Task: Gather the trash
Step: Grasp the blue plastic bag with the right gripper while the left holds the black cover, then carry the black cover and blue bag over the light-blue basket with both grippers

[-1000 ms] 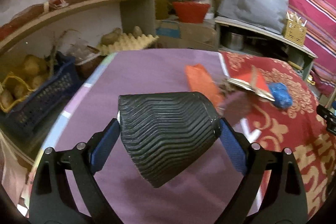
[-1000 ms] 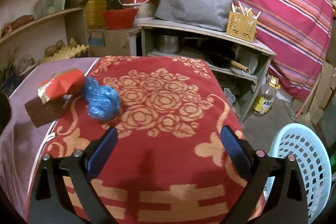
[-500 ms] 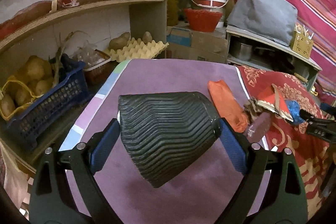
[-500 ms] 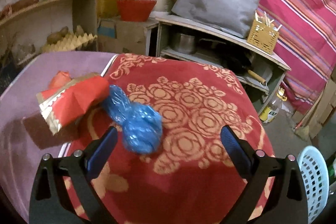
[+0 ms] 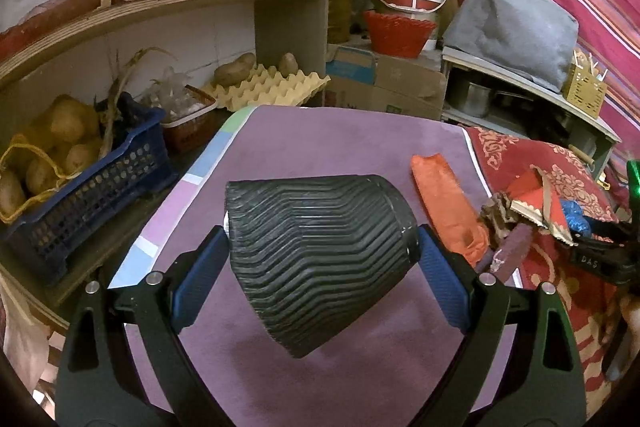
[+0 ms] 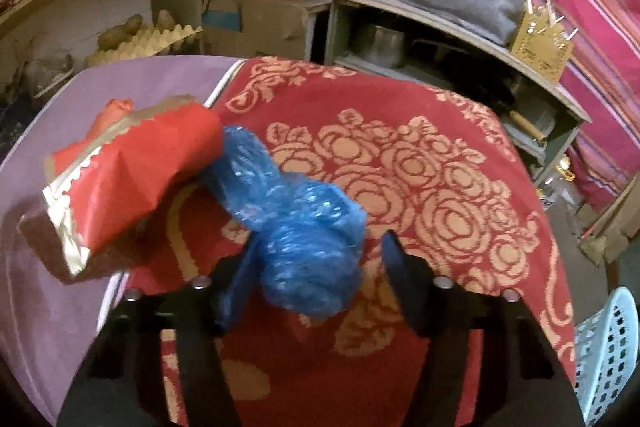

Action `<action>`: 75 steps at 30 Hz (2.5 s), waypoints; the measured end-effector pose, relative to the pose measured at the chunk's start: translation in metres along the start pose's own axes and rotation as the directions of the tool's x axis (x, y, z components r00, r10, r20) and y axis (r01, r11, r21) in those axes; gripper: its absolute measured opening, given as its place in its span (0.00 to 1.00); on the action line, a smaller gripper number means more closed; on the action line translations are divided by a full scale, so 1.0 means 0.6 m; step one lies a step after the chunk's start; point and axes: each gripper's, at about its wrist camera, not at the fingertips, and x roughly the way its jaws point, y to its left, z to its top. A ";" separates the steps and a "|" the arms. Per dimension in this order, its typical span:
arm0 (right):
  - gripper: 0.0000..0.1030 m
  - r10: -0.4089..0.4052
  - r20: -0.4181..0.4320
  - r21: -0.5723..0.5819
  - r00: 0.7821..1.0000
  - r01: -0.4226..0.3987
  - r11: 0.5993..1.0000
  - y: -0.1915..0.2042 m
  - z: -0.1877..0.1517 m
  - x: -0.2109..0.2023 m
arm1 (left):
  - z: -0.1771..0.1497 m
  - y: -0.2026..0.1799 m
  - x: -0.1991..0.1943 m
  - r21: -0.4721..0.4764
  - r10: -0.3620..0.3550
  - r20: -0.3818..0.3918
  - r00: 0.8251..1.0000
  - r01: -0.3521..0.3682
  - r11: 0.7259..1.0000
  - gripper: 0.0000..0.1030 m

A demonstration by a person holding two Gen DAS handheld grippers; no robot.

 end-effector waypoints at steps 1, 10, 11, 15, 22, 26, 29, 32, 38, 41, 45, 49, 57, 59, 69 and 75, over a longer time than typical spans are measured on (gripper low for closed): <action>0.43 0.006 0.001 -0.005 1.000 -0.006 1.000 0.002 -0.001 -0.001 | 0.000 0.000 0.000 0.000 -0.003 -0.001 1.000 0.003 1.000 0.88; 0.33 0.025 0.032 0.015 0.999 -0.026 1.000 -0.017 -0.010 -0.029 | -0.005 -0.007 -0.015 0.022 -0.001 0.011 1.000 0.000 1.000 0.88; 0.33 0.022 0.035 0.017 0.999 -0.023 1.000 -0.021 -0.010 -0.033 | -0.005 -0.008 -0.018 0.027 0.002 0.015 1.000 -0.002 1.000 0.88; 0.33 0.009 0.062 0.037 0.998 -0.011 0.999 -0.044 -0.016 -0.065 | -0.004 -0.010 -0.028 0.024 -0.010 0.024 1.000 0.010 1.000 0.88; 0.33 -0.052 0.117 0.069 0.992 0.045 0.997 -0.102 -0.032 -0.139 | -0.003 -0.030 -0.049 0.037 -0.032 0.052 0.998 0.030 0.999 0.88; 0.33 -0.099 0.163 0.103 0.982 0.083 0.991 -0.144 -0.041 -0.186 | -0.003 -0.050 -0.069 0.056 -0.048 0.077 0.996 0.043 0.997 0.88; 0.33 -0.119 0.187 0.132 0.975 0.095 0.987 -0.175 -0.052 -0.215 | -0.004 -0.067 -0.080 0.069 -0.062 0.088 0.994 0.056 0.996 0.88; 0.33 -0.139 0.197 0.158 0.971 0.108 0.982 -0.200 -0.066 -0.236 | -0.007 -0.083 -0.089 0.080 -0.075 0.093 0.993 0.068 0.995 0.88; 0.33 -0.142 0.184 0.197 0.973 0.105 0.975 -0.241 -0.090 -0.248 | -0.017 -0.124 -0.105 0.107 -0.096 0.088 0.991 0.087 0.990 0.88; 0.33 -0.146 0.197 0.204 0.969 0.106 0.973 -0.256 -0.099 -0.264 | -0.022 -0.146 -0.116 0.126 -0.106 0.093 0.990 0.093 0.988 0.88; 0.33 -0.148 0.210 0.227 0.966 0.100 0.969 -0.280 -0.114 -0.283 | -0.026 -0.182 -0.130 0.149 -0.131 0.099 0.986 0.115 0.982 0.88; 0.33 -0.156 0.216 0.254 0.964 0.099 0.962 -0.313 -0.132 -0.300 | -0.030 -0.233 -0.140 0.186 -0.151 0.103 0.983 0.131 0.974 0.88; 0.33 -0.203 0.204 0.338 0.958 0.126 0.933 -0.403 -0.176 -0.325 | -0.042 -0.351 -0.174 0.246 -0.245 0.110 0.963 0.212 0.946 0.88; 0.33 -0.221 0.199 0.351 0.955 0.141 0.926 -0.423 -0.186 -0.331 | -0.046 -0.382 -0.182 0.264 -0.272 0.111 0.956 0.235 0.935 0.88; 0.33 -0.278 0.137 0.407 0.951 0.201 0.891 -0.516 -0.237 -0.335 | -0.095 -0.563 -0.206 0.353 -0.431 0.044 0.901 0.390 0.851 0.88; 0.33 -0.284 0.097 0.418 0.954 0.220 0.881 -0.553 -0.268 -0.331 | -0.125 -0.648 -0.215 0.389 -0.490 -0.002 0.872 0.452 0.803 0.88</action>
